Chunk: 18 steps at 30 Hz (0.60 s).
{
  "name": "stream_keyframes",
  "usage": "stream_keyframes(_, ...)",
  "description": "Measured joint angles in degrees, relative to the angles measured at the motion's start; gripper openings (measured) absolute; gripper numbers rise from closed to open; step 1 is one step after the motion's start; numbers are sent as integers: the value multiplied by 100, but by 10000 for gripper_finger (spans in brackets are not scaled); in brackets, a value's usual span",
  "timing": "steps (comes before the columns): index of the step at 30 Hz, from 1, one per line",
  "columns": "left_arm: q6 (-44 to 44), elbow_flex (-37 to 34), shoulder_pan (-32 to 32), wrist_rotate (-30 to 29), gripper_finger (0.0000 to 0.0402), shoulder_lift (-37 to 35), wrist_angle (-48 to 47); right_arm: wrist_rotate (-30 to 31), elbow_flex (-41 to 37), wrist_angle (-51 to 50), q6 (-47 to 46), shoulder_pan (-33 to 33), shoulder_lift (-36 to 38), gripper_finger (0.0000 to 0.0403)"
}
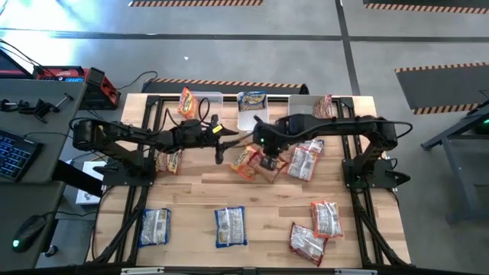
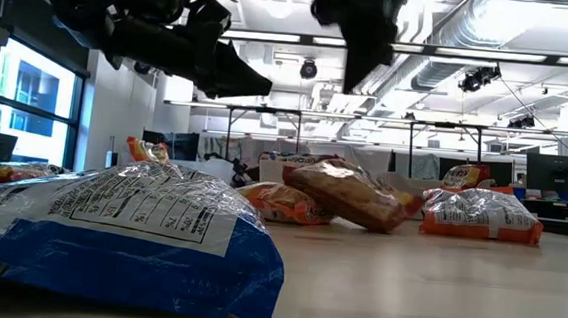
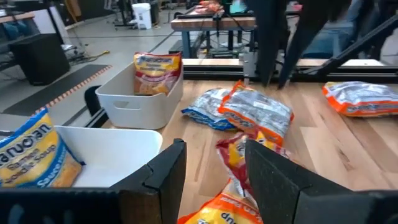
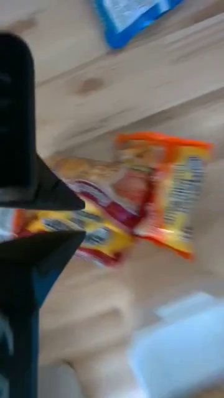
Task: Sort Maruchan noodles
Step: Put the middle red noodle pack into the gray bin
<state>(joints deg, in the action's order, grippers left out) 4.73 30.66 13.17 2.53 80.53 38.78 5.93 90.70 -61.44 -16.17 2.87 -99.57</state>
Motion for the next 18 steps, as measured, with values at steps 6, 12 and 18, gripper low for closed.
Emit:
stream_keyframes(6,0,1,0,12,154,0,-2,-174,-1317,145,-33,102,-9,160)
stream_keyframes(12,0,2,-6,228,154,0,-41,-523,-2646,1503,598,633,399,210)
stream_keyframes(18,69,2,-11,246,154,0,-128,-1808,-3986,3325,836,1417,1549,189)
